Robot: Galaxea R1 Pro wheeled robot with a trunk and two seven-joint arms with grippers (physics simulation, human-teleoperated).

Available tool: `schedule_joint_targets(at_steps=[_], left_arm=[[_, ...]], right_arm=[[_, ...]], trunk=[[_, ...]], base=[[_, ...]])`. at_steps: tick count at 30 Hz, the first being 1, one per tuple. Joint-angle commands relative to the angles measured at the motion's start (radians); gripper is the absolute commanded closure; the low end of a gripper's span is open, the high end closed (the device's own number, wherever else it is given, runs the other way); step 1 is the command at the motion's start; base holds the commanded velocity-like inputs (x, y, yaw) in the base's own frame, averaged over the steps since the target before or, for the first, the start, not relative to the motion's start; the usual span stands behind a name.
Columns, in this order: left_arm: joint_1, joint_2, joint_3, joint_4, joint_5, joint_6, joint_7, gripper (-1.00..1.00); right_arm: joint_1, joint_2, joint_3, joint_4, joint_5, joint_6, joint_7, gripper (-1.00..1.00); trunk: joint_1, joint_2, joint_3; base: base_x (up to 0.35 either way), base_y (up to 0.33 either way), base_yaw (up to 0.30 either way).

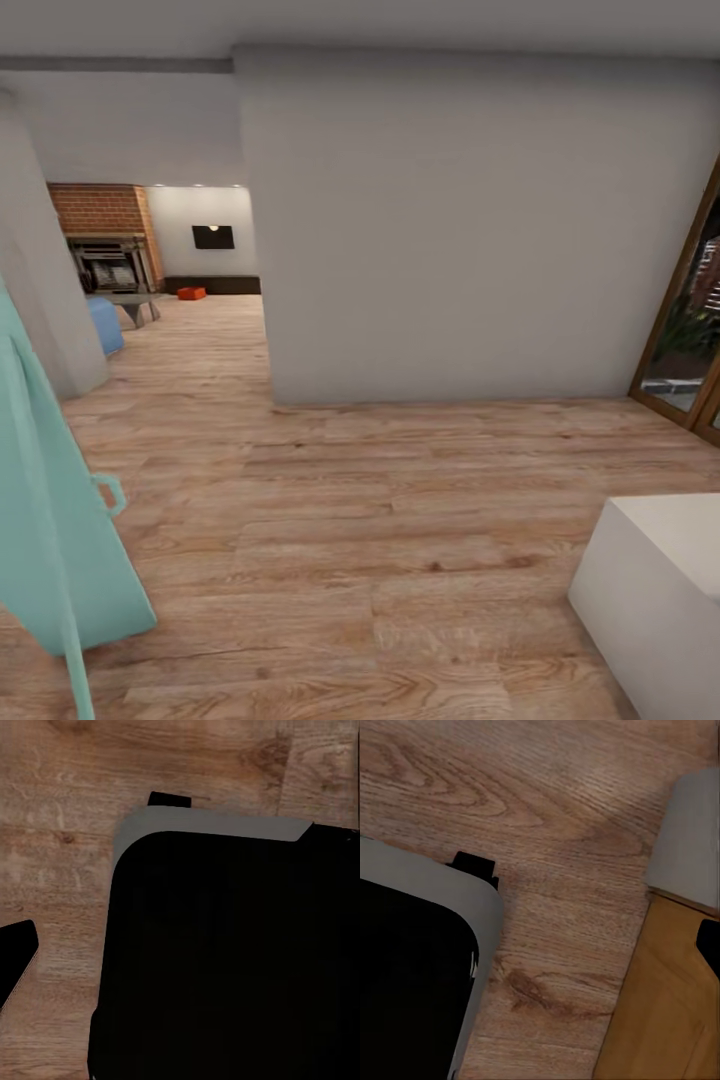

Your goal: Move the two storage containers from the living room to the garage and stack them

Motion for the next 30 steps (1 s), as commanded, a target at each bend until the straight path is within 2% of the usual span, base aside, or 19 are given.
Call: schedule_joint_targets(at_steps=[1,30], left_arm=[[0.0,0.0,0.001,0.0,0.007,-0.001,0.001,-1.0],[0.0,0.0,0.001,0.0,0.007,-0.001,0.001,-1.0]], right_arm=[[0.0,0.001,0.008,0.003,-0.007,-0.005,-0.001,-1.0],[-0.001,0.001,0.008,0.003,-0.007,-0.005,0.0,-1.0]], trunk=[[0.001,0.0,-0.001],[0.001,0.0,-0.001]], base=[[0.323,0.0,0.0],[0.323,0.0,0.0]])
